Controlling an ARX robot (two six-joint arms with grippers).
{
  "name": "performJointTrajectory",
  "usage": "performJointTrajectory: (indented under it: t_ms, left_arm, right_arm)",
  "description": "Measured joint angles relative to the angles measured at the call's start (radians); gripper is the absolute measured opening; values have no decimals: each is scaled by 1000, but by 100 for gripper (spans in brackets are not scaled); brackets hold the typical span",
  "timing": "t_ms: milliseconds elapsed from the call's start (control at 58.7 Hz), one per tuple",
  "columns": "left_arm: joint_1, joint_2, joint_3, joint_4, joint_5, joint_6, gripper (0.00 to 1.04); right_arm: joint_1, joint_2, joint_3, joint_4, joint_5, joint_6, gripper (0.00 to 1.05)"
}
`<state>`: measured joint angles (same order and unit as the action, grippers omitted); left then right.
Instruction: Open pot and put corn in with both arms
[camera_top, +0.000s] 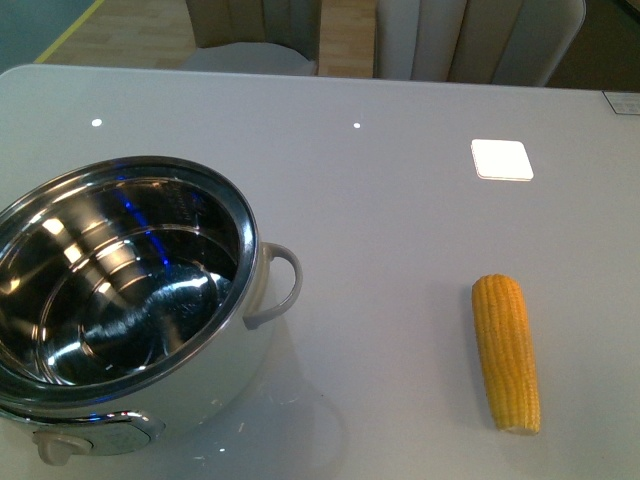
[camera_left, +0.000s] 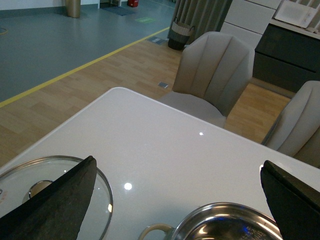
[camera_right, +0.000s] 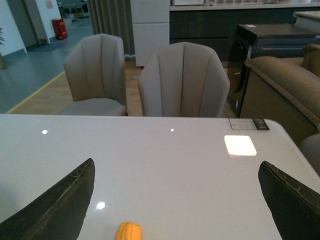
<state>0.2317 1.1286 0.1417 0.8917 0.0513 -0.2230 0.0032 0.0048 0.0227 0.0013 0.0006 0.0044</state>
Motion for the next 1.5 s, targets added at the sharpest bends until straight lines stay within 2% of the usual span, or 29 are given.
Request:
performJointTrajectory:
  t_ms: [341, 409, 443, 613, 732, 834, 885, 970, 1498]
  left_arm:
    - [-28, -19, -9, -14, -5, 2, 97]
    - [-23, -18, -37, 82, 112, 88, 85]
    - [-31, -35, -44, 86, 130, 121, 80]
    - [-77, -174, -89, -4, 95, 194, 48]
    - [-116, -305, -112, -111, 59, 207, 21]
    - [-139, -382, -122, -177, 30, 209, 4]
    - [-186, -423, -128, -214, -34, 209, 3]
    - [-225, -491, -129, -273, -42, 212, 3]
    - [-229, -783, -129, -545, -51, 212, 3]
  right_arm:
    - [0, 0, 0, 0, 0, 0, 96]
    - [0, 0, 0, 0, 1, 0, 96]
    - [0, 0, 0, 0, 0, 0, 96]
    - [0, 0, 0, 0, 0, 0, 96]
    - [0, 0, 0, 0, 0, 0, 96]
    - [0, 0, 0, 0, 0, 0, 96]
    - [0, 0, 0, 0, 0, 0, 96]
    - [0, 0, 0, 0, 1, 0, 96]
    - [0, 0, 0, 0, 1, 0, 96]
